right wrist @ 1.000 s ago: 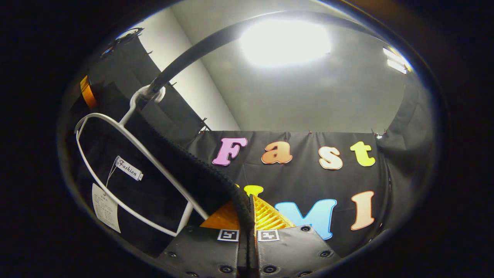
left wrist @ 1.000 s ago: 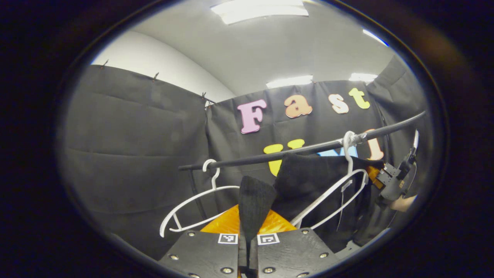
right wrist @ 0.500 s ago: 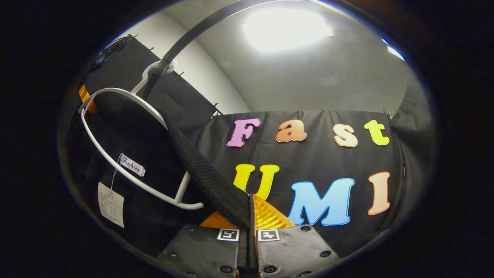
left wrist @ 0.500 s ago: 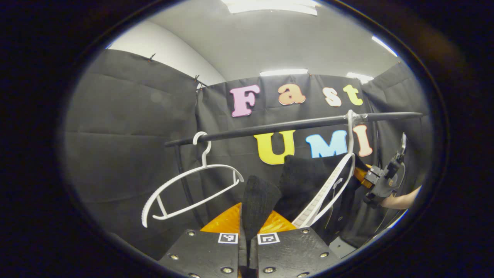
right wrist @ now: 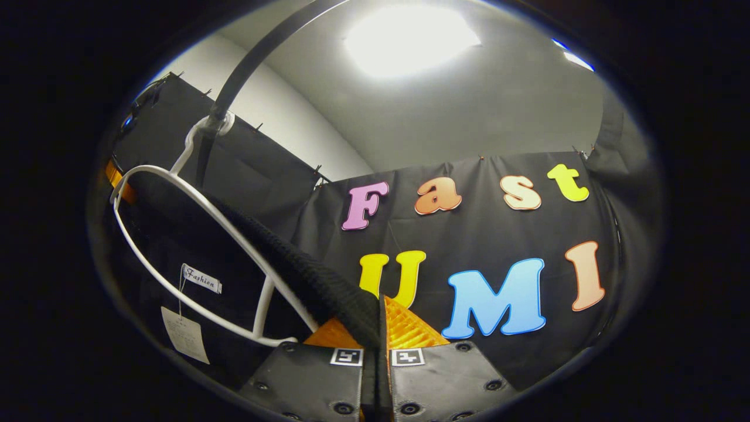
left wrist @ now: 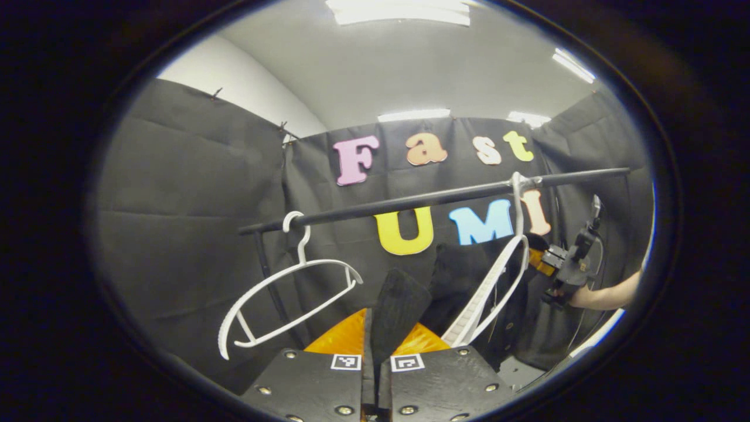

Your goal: Grasp the clothes on the hanger with both hands and then place them into the laundry hamper below.

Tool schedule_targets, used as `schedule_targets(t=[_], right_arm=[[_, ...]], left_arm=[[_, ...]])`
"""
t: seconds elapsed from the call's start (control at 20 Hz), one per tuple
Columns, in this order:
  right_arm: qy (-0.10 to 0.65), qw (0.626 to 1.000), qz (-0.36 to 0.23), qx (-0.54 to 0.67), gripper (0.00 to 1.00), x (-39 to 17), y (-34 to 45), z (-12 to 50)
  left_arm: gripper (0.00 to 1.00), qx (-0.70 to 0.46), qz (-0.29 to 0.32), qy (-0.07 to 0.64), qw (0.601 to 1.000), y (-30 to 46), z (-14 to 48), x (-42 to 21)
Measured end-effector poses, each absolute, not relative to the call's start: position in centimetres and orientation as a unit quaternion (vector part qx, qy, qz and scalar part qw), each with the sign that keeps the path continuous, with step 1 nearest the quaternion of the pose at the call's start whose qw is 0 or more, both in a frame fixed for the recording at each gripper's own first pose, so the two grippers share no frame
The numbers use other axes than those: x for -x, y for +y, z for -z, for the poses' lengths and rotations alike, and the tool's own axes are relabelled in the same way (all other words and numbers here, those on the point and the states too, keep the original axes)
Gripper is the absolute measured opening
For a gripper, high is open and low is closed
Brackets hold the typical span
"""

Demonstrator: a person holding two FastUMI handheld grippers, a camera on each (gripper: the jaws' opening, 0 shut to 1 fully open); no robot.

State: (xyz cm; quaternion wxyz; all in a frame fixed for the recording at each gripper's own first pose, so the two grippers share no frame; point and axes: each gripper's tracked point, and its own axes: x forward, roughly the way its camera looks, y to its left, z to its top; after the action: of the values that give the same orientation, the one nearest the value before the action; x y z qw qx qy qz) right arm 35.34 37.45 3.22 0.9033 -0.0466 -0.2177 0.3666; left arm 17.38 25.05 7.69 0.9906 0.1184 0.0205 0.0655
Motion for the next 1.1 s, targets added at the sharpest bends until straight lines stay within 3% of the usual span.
schedule_targets(t=[0.05,0.15,0.2,0.25,0.3,0.4,0.65,0.9,1.1], right_arm=[[-0.211,0.904,-0.37,0.039,0.0,-35.5,37.8,-2.9],[-0.197,0.901,-0.387,0.02,0.06,-35.9,38.7,-2.6],[-0.19,0.898,-0.396,0.015,0.01,-36.0,39.0,-2.4],[-0.18,0.896,-0.407,0.01,0.06,-36.0,39.2,-1.8],[-0.17,0.894,-0.416,0.005,0.01,-36.1,39.5,-1.2],[-0.14,0.889,-0.435,0.002,0.06,-36.2,39.9,0.4],[-0.109,0.89,-0.442,-0.014,0.04,-35.6,39.5,1.2],[-0.142,0.877,-0.459,-0.006,0.04,-34.3,39.6,-1.5],[-0.114,0.871,-0.478,-0.028,0.04,-35.6,40.4,0.0]], left_arm=[[0.05,-0.128,-0.056,0.027,0.99,25.0,-7.4,-16.9],[0.05,-0.124,-0.049,0.028,0.991,25.3,-7.4,-16.8],[0.05,-0.11,-0.05,0.026,0.992,25.6,-7.3,-16.8],[0.05,-0.088,-0.052,0.016,0.995,26.1,-7.0,-17.1],[0.05,-0.06,-0.052,0.006,0.997,26.2,-6.7,-17.3],[0.05,-0.003,-0.049,-0.015,0.999,26.1,-6.2,-17.4],[0.03,0.091,-0.042,-0.051,0.994,26.5,-6.2,-16.7],[0.04,0.002,-0.038,-0.039,0.999,26.3,-9.6,-17.0],[0.03,-0.009,-0.005,-0.002,1.0,26.7,-7.0,-17.5]])
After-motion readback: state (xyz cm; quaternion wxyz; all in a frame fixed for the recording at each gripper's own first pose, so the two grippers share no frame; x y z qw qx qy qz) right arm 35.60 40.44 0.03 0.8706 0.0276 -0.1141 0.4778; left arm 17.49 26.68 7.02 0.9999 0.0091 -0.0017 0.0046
